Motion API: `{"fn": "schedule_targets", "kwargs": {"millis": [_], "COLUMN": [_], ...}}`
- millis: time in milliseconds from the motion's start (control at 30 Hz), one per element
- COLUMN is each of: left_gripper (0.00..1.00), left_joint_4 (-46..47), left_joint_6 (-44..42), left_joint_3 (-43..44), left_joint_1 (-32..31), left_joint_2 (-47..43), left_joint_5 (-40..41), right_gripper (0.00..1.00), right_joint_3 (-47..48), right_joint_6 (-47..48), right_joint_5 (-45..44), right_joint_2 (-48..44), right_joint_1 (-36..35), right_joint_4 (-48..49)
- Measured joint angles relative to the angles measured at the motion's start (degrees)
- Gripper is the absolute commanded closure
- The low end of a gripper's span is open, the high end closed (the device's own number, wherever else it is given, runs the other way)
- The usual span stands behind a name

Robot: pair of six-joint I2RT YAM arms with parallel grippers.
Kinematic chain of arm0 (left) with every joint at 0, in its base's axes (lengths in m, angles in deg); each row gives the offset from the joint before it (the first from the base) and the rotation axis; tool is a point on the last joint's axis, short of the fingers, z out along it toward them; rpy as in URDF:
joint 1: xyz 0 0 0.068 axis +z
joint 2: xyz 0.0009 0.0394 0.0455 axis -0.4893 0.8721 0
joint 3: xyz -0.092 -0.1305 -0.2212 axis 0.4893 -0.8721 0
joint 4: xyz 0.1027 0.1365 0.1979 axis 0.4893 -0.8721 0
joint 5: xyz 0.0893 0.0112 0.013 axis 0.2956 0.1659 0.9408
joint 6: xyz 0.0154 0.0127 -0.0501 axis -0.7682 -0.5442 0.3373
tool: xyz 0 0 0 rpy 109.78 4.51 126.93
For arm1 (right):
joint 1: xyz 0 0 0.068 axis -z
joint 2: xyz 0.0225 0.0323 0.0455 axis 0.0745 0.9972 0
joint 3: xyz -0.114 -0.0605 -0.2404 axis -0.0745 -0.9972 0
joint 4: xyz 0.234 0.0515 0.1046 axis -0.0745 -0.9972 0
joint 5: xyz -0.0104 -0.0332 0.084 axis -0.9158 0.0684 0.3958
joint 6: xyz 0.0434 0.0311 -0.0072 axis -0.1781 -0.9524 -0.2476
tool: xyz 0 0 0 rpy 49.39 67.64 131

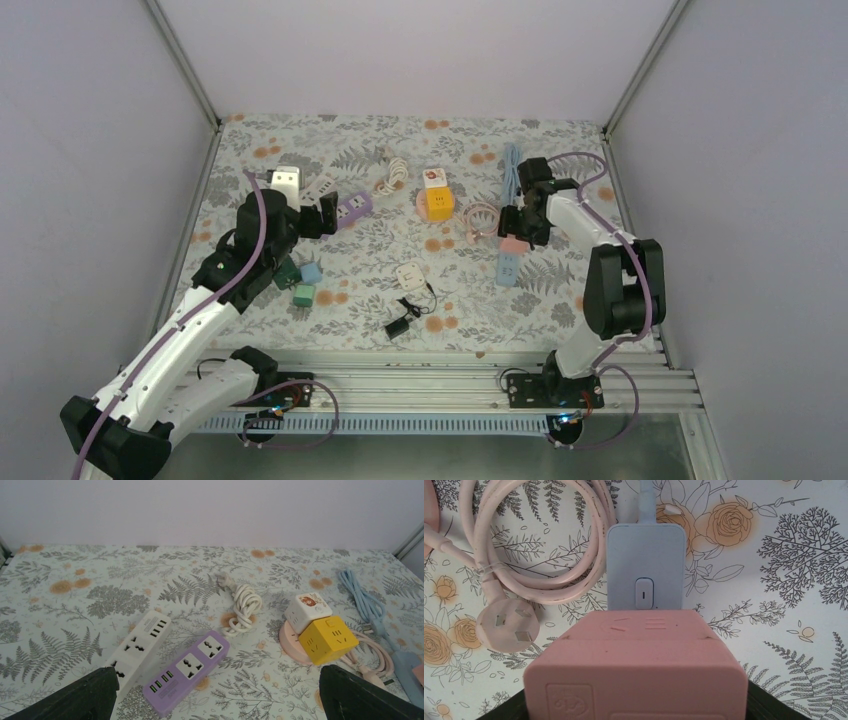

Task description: Insert the plug

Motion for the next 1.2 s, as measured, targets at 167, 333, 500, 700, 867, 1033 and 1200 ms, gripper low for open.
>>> {"fn": "schedule_targets", "kwargs": {"millis": [167, 333, 500, 700, 867, 1033, 1200], "left_gripper": [0.0, 0.0, 0.0, 0.0, 0.0, 0.0, 0.0], "left_joint_4": [0.0, 0.0, 0.0, 0.0, 0.0, 0.0, 0.0], "left_joint_6": [0.0, 0.0, 0.0, 0.0, 0.0, 0.0, 0.0], "left_joint_3": [0.0, 0.0, 0.0, 0.0, 0.0, 0.0, 0.0], "left_joint_1": [0.0, 0.0, 0.0, 0.0, 0.0, 0.0, 0.0], "left_joint_2": [0.3, 0.4, 0.6, 0.6, 0.6, 0.6, 0.6], "left_joint_5": [0.0, 0.0, 0.0, 0.0, 0.0, 0.0, 0.4], "right_gripper": [0.62, 0.63, 0.62, 0.62, 0.62, 0.62, 0.64], "right_joint_3": [-0.1, -1.5, -4.5, -5.7, -6.0, -3.0, -1.4], "right_joint_6": [-1.3, -2.7, -4.9, -5.9, -5.8, -5.6, -5.9], "right_joint_5": [-0.4, -2.4, -4.3, -4.9, -4.2, -5.1, -6.7], "right_joint_2": [0.2, -0.6, -0.4, -0.9, -0.6, 2.0, 3.3], "right_joint_1": [-0.1, -1.2, -1.7, -2.0, -2.0, -2.1, -2.7], "right_joint_4": [0.2, 1.8, 5.4, 6.8, 7.2, 3.6, 1.7]}}
